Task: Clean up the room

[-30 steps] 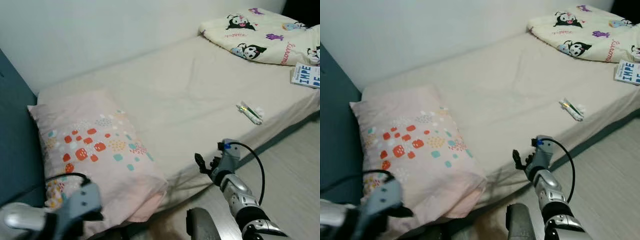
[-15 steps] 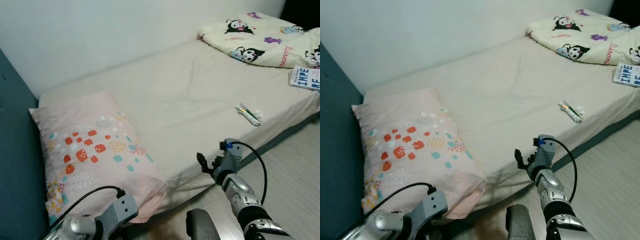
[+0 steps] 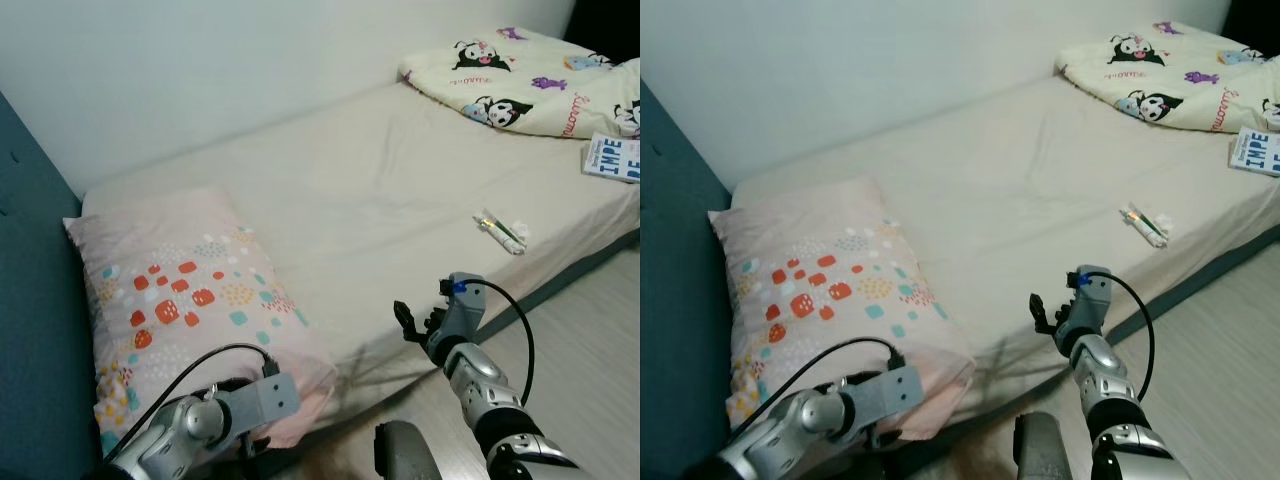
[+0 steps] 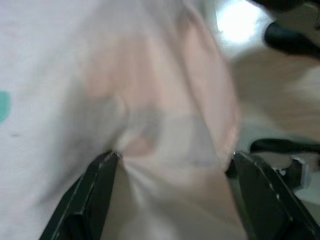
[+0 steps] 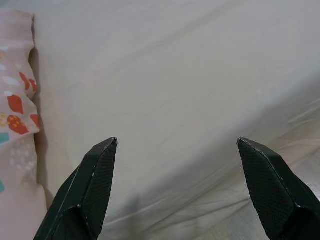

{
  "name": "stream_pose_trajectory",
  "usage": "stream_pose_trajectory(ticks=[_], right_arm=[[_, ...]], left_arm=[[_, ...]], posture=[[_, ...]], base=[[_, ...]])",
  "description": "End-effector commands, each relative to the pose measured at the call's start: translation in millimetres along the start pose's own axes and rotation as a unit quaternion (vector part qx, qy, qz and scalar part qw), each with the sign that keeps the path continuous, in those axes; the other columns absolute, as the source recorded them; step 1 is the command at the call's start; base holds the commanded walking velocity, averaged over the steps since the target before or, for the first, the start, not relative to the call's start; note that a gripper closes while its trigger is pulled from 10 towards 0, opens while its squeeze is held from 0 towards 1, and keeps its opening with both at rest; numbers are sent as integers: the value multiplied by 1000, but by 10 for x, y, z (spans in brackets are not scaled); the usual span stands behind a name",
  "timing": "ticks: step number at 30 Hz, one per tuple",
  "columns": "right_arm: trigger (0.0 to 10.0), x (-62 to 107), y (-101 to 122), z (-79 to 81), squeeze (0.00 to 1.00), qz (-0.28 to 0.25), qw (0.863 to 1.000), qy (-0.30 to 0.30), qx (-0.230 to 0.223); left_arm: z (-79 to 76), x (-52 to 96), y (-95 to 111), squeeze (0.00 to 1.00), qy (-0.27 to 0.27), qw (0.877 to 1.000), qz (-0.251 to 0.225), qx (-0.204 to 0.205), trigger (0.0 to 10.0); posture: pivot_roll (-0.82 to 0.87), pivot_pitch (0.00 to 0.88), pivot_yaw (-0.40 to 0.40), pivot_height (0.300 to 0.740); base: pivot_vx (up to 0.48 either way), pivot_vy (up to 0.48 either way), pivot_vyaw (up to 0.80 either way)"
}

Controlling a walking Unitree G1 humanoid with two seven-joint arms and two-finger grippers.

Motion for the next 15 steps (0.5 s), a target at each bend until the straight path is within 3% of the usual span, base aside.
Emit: stream_pose_trajectory(ticks=[1,10,13,15], right_arm=[[10000,8,-66,21,0,7,1000,0,-6],[10000,6,-26,-18,0,1,1000,-7,-8],[10000,18,-33,-45,0,0,1000,-11,-9],[10000,20,-36,-47,0,1,1000,-11,-9]], left_arm=[[156,-31,-59,0,44,999,15,-3,10000],[386,-65,-99,0,86,996,26,-28,10000],[548,-49,-211,0,112,992,46,-37,10000],[562,-45,-240,0,112,992,49,-37,10000]], posture=[[-171,68,75,621],[-176,67,77,621],[-178,66,80,621],[-178,66,81,621]], base=[[0,0,0],[0,0,0],[0,0,0],[0,0,0]])
Point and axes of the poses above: a point about 5 cm out from each wrist's last joint towards the gripper, its own x axis pointing back from the gripper into the wrist, its own y axis along the axis of the wrist's last joint, z = x × y, the point moved 3 cm from there along -x, pointing out of the wrist towards the gripper, and after that the axes turned 1 degree about x, right-handed, at the moved point
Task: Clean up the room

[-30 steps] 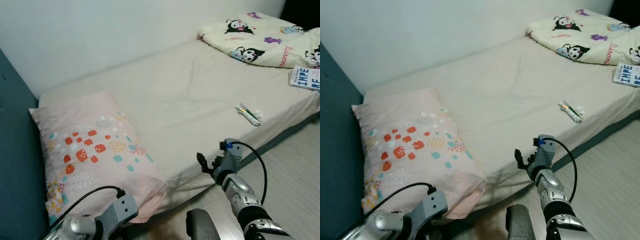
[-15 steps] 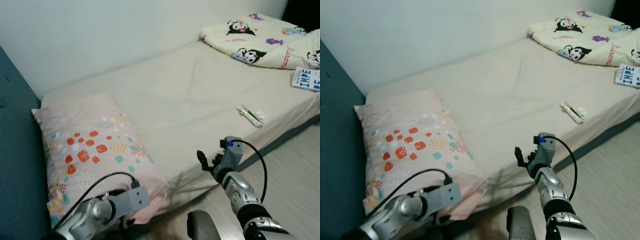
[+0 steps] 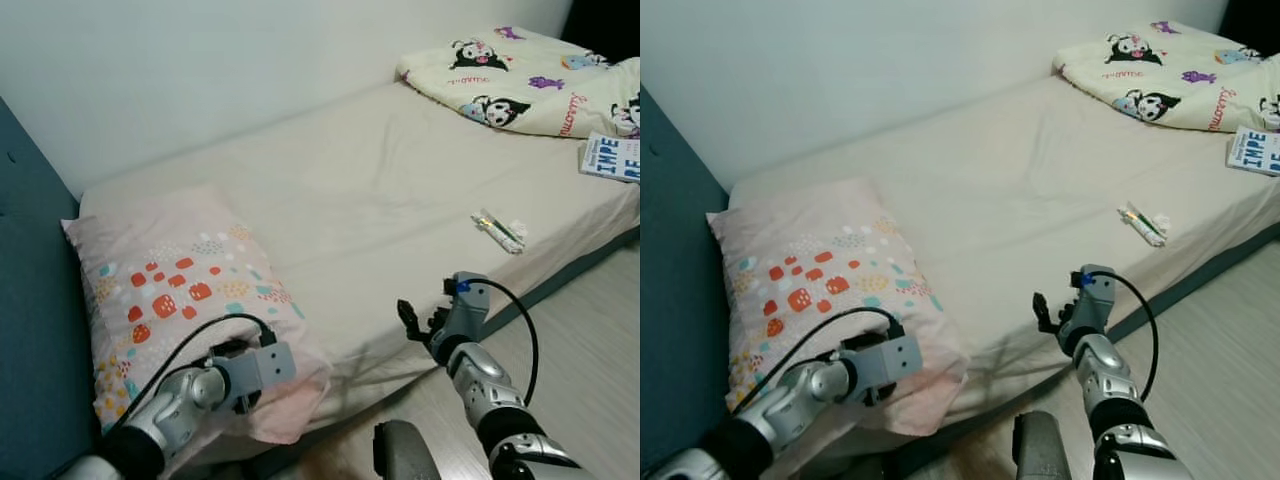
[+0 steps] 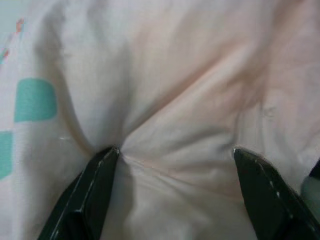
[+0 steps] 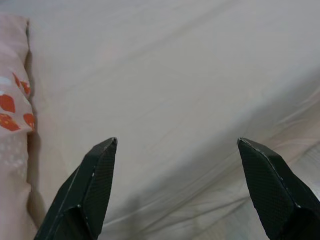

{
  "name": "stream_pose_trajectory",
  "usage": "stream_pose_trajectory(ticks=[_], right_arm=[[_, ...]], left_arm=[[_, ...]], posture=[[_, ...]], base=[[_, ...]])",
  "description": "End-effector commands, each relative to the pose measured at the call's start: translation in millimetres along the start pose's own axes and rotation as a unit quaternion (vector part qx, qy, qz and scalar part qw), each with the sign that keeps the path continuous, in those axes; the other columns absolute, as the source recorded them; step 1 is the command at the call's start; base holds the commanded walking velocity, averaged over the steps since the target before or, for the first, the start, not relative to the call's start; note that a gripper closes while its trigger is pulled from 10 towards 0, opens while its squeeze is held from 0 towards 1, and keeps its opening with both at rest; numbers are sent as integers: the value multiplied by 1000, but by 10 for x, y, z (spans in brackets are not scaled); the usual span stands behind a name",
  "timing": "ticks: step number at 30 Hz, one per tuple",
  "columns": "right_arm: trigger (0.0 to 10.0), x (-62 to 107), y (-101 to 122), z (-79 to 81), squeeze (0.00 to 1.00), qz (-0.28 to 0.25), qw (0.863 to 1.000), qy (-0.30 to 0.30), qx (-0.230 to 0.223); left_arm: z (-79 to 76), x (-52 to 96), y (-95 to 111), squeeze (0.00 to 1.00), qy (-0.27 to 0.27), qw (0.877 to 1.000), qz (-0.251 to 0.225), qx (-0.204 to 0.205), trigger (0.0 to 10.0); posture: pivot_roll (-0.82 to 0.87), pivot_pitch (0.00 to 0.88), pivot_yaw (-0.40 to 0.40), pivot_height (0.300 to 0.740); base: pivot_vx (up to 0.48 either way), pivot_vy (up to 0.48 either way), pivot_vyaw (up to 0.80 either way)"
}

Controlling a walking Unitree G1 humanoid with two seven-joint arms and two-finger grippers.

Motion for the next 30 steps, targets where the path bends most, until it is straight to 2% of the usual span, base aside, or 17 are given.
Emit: stream_pose_trajectory(ticks=[1,3,5,6,8,10,13,14,16,19,21,23,25,26,28,29,30], right_arm=[[10000,15,-66,1,0,5,1000,-4,-9],[10000,15,-74,8,0,6,1000,-3,-9],[10000,16,-94,26,0,9,1000,0,-8],[10000,16,-94,26,0,9,1000,0,-8],[10000,14,-111,47,0,13,1000,5,-7],[10000,13,-111,50,0,14,1000,6,-7],[10000,8,-109,57,0,16,1000,10,-8],[10000,8,-109,57,0,16,1000,10,-8],[10000,3,-104,76,0,16,1000,17,-9],[10000,1,-101,86,0,16,1000,20,-10],[10000,-1,-92,110,0,13,999,33,-15],[10000,-1,-92,110,0,13,999,33,-15],[10000,1,-72,114,0,7,999,41,-25],[10000,1,-72,114,0,7,999,41,-25],[10000,1,-51,101,0,2,999,42,-31],[10000,1,-51,101,0,2,999,42,-31],[10000,-2,-33,84,0,-1,999,39,-34]], left_arm=[[32,26,-195,0,3,1000,30,1,10000],[-35,41,-260,0,-17,999,38,1,10000],[-218,108,-437,0,-71,996,61,-2,10000],[-218,108,-437,0,-71,996,61,-2,10000],[-420,310,-735,0,-150,983,101,-10,10000],[-444,353,-786,0,-163,981,106,-12,10000],[-487,595,-993,0,-212,968,132,7,10000],[-487,595,-993,0,-212,968,132,7,10000],[-518,792,-1027,0,-255,958,131,32,10000],[-529,866,-1001,0,-271,954,122,44,10000],[-556,1102,-679,0,-326,940,28,94,10000],[-556,1102,-679,0,-326,940,28,94,10000],[-501,1332,-235,0,-363,914,-107,143,10000],[-501,1332,-235,0,-363,914,-107,143,10000],[-291,1495,223,0,-348,875,-267,205,10000],[-291,1495,223,0,-348,875,-267,205,10000],[-55,1515,480,0,-294,840,-372,263,10000]], posture=[[-178,65,82,621],[-177,65,83,621],[-174,66,81,621],[-174,66,81,621],[-167,68,76,621],[-167,68,76,621],[-160,68,72,621],[-160,68,72,621],[-159,66,71,621],[-158,66,71,621],[-156,63,69,621],[-156,63,69,621],[-153,59,67,630],[-153,59,67,630],[-151,53,66,640],[-151,53,66,640],[-151,51,67,650]], base=[[0,0,0],[0,0,0],[0,0,0],[0,0,0],[0,0,0],[0,0,0],[0,0,0],[0,0,0],[0,0,0],[0,0,0],[0,0,0],[0,0,0],[0,0,0],[0,0,0],[0,0,0],[0,0,0],[0,0,0]])
Point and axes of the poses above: a point about 5 cm out from each wrist's last joint towards the gripper, its own x axis pointing back from the gripper into the wrist, its own y axis along the axis of the wrist's last joint, z = x × y, the point moved 3 cm from there along -x, pointing out of the wrist towards the gripper, and after that the axes turned 1 degree about x, right-handed, at the moved point
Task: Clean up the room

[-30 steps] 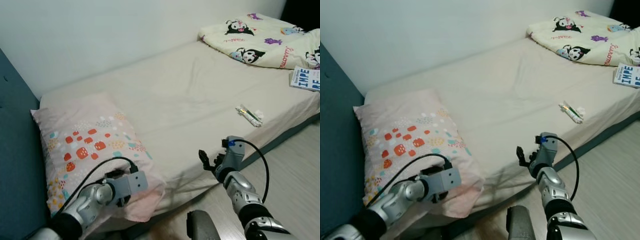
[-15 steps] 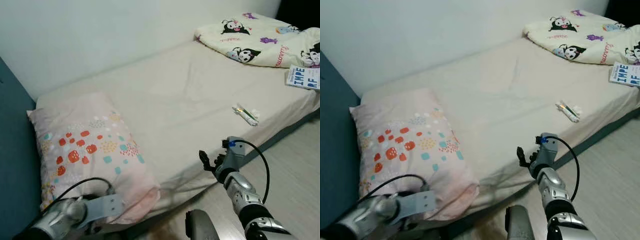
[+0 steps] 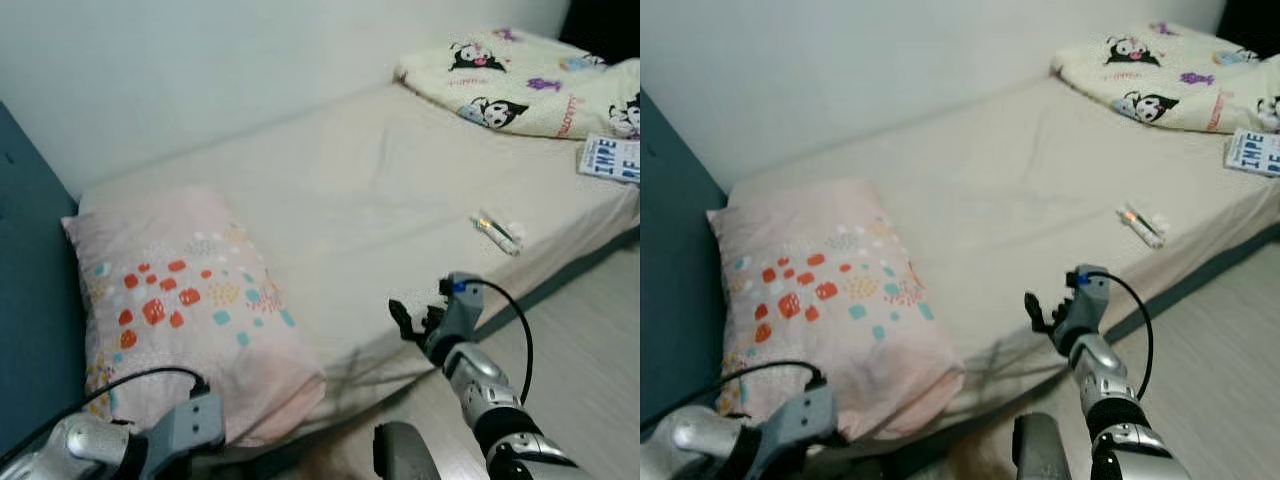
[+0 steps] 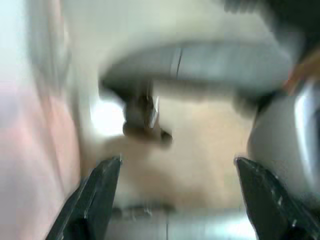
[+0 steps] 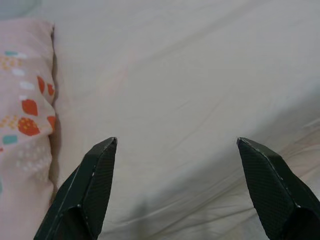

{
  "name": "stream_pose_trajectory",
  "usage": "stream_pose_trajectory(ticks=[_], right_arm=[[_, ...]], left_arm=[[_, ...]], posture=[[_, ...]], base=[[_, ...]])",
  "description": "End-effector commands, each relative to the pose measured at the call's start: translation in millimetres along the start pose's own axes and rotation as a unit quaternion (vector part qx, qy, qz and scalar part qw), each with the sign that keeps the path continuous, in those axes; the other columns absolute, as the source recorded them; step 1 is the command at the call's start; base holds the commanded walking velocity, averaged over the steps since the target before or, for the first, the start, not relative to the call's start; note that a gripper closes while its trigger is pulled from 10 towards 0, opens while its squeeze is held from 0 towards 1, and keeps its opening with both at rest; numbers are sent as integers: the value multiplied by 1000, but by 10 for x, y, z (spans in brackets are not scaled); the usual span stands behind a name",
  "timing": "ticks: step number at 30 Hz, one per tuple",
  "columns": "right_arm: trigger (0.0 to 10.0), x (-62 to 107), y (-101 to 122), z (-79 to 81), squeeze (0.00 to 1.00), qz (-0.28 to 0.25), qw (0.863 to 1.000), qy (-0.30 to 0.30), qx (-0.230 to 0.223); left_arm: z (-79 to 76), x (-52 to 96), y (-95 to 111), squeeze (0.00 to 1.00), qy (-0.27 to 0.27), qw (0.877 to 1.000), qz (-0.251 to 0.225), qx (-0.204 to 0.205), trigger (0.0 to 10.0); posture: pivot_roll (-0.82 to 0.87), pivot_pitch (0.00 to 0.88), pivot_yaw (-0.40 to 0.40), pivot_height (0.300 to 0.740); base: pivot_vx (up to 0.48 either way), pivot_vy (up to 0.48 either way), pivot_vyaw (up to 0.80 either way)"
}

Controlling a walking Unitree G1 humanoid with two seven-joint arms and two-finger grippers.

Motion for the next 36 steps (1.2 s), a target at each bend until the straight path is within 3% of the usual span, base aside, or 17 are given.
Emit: stream_pose_trajectory(ticks=[1,3,4,5,7,8,10,12,14,15,17,18,19,22,28,35,36], right_arm=[[10000,-5,-31,21,0,3,1000,1,-8],[10000,-5,-26,15,0,3,1000,0,-9],[10000,-2,-25,-14,0,3,1000,-9,-9],[10000,6,-40,-50,0,7,1000,-21,-10],[10000,6,-40,-50,0,7,1000,-21,-10],[10000,12,-51,-73,0,9,999,-29,-10],[10000,12,-51,-73,0,9,999,-29,-10],[10000,38,-127,-110,0,22,999,-40,-6],[10000,38,-127,-110,0,22,999,-40,-6],[10000,52,-174,-111,0,29,999,-41,-5],[10000,52,-174,-111,0,29,999,-41,-5],[10000,62,-214,-108,0,34,999,-41,-4],[10000,62,-214,-108,0,34,999,-41,-4],[10000,80,-308,-81,0,46,998,-39,-3],[10000,86,-344,-67,0,51,998,-39,-3],[10000,83,-357,-56,0,54,998,-38,-2],[10000,82,-364,-52,0,56,998,-38,-2]], left_arm=[[80,16,261,0,20,995,-96,5,10000],[122,9,334,0,33,991,-129,12,10000],[391,-36,363,0,115,976,-182,44,10000],[662,-89,329,0,194,949,-230,96,10000],[662,-89,329,0,194,949,-230,96,10000],[820,-147,281,0,239,926,-256,137,10000],[820,-147,281,0,239,926,-256,137,10000],[1024,-296,36,0,316,887,-261,214,10000],[1024,-296,36,0,316,887,-261,214,10000],[1063,-379,-172,0,348,872,-238,247,10000],[1063,-379,-172,0,348,872,-238,247,10000],[1068,-434,-390,0,373,856,-216,286,10000],[1068,-434,-390,0,373,856,-216,286,10000],[1016,-364,-940,0,434,801,-180,372,10000],[986,-324,-1096,0,453,783,-170,390,10000],[940,-316,-1254,0,468,774,-145,401,10000],[898,-301,-1362,0,480,765,-127,410,10000]], posture=[[-151,51,67,650],[-151,51,67,655],[-154,46,67,660],[-155,43,65,665],[-155,43,65,665],[-157,42,66,670],[-157,42,66,670],[-158,38,63,680],[-158,38,63,680],[-159,36,65,685],[-159,36,65,685],[-159,34,67,690],[-159,34,67,690],[-154,31,76,710],[-149,26,77,735],[-145,20,75,740],[-144,20,75,740]], base=[[0,0,0],[0,0,0],[0,0,0],[0,0,0],[0,0,0],[0,0,0],[0,0,0],[0,0,0],[0,0,0],[0,0,0],[0,0,0],[0,0,0],[0,0,0],[0,0,0],[0,0,0],[0,0,0],[0,0,0]])
Point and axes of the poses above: a point about 5 cm out from each wrist's last joint towards the gripper, its own x axis pointing back from the gripper into the wrist, its own y axis along the axis of the wrist's last joint, z = x × y, the point moved 3 cm from there along -x, pointing out of the wrist towards the gripper, and after that the axes turned 1 degree about x, right-handed, at the moved point
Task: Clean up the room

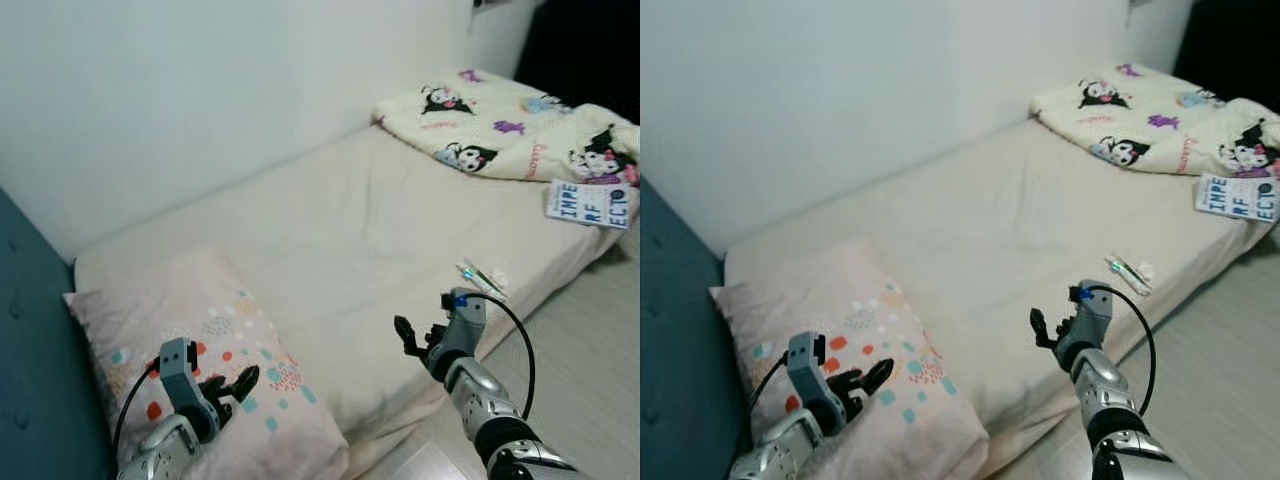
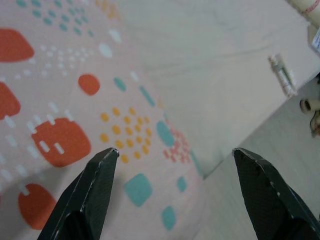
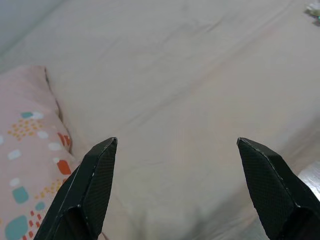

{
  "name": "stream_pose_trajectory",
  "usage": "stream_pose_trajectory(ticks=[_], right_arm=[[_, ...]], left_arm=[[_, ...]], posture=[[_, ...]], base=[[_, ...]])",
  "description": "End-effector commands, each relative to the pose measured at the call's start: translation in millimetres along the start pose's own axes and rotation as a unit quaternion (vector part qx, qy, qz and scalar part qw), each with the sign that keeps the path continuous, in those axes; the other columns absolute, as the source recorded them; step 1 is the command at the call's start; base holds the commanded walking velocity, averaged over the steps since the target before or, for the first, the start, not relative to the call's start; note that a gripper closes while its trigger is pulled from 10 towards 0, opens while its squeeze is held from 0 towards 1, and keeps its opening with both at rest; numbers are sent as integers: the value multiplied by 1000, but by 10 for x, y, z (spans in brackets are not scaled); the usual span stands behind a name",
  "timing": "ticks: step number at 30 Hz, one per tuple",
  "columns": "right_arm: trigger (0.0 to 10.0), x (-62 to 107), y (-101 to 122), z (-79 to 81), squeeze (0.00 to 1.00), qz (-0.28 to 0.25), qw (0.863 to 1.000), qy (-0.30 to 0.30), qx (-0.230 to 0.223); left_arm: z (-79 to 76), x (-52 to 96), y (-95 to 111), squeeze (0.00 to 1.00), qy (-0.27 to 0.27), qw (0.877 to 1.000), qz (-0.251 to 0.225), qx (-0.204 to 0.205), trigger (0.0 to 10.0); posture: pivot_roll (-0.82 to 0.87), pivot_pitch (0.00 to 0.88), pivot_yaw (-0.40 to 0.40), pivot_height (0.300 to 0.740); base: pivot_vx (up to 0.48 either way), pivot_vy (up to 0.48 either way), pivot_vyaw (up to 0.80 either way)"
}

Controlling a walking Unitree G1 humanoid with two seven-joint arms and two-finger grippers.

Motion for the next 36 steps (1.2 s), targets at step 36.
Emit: stream_pose_trajectory(ticks=[36], right_arm=[[10000,526,-1114,-358,0,183,975,-78,94]], left_arm=[[582,651,-1127,0,178,960,211,-41,10000]], posture=[[-150,0,67,740]], base=[[-53,-200,334]])
Point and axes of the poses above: a point about 5 cm out from each wrist's last joint towards the gripper, its own x axis pointing back from the gripper into the wrist, its own y axis along the axis of the wrist's last joint, z = x × y, the point moved 3 cm from there along -x, pointing out of the wrist towards the gripper, and after that the axes turned 1 degree about x, right-handed, at the moved point
